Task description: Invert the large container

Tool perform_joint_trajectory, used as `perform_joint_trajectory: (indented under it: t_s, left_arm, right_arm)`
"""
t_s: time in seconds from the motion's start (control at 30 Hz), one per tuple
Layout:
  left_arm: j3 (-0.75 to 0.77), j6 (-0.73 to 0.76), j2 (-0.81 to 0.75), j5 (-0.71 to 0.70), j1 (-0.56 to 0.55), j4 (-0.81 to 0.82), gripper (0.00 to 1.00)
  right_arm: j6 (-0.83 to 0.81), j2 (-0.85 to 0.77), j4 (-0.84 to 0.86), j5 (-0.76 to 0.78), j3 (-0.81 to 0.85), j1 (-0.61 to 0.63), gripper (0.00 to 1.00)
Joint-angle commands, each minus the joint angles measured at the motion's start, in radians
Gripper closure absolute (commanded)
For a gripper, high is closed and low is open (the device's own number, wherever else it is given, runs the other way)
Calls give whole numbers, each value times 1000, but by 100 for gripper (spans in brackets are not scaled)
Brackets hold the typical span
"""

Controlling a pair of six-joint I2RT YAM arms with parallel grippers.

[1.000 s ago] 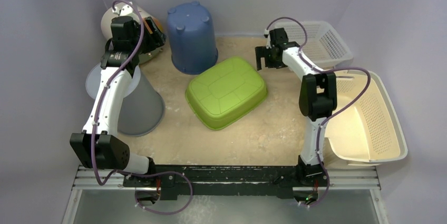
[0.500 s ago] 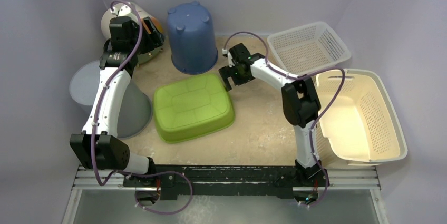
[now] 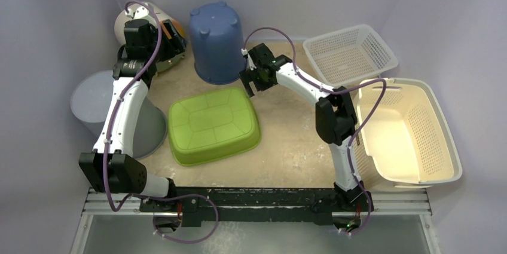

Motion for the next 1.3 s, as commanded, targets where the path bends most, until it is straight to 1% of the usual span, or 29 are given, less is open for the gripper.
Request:
perform_joint_trajectory:
  t_s: [0.0,0.13,0.27,0.33,0.43,0.47,0.57,0.7,0.93,1.07,1.17,1.23,1.27]
  left_arm:
    - [-13,1,-35,-1,8,47,30]
    - [-10,-4,-34,11,9,60,29]
    - [-6,-5,-30,22,9,62,29]
    - [-14,-7,-28,30,10,67,29]
    - [-31,-10,-24,37,9,72,29]
    - [-35,-10,-21,40,9,73,29]
    - [-36,-5,-18,44,9,68,29]
    - [-44,-2,-13,41,11,68,30]
    - [-55,-4,-13,45,15,68,30]
    - [-65,-11,-12,46,15,70,32]
    - [-73,-20,-12,48,15,78,33]
    - [-75,-26,-14,51,15,84,33]
    - [-75,-27,-14,53,15,85,34]
  right_arm:
    - [-38,-123,-43,221,26,5,0]
    - [-89,-163,-45,356,42,-19,0]
    - [-92,-170,-36,359,74,-115,0]
    - [-112,-158,-23,372,96,-168,0]
    - [-174,-113,-4,459,132,-194,0]
    - [-180,-80,0,491,135,-226,0]
    - [-175,-48,9,485,123,-269,0]
    - [-163,-16,22,431,120,-307,2]
    - [-151,13,84,493,15,-357,2]
    - [-132,-5,113,499,-49,-382,7]
    - [-111,-39,141,481,-106,-382,15]
    - [-106,-55,152,478,-146,-382,17]
    - [-104,-59,154,479,-164,-382,22]
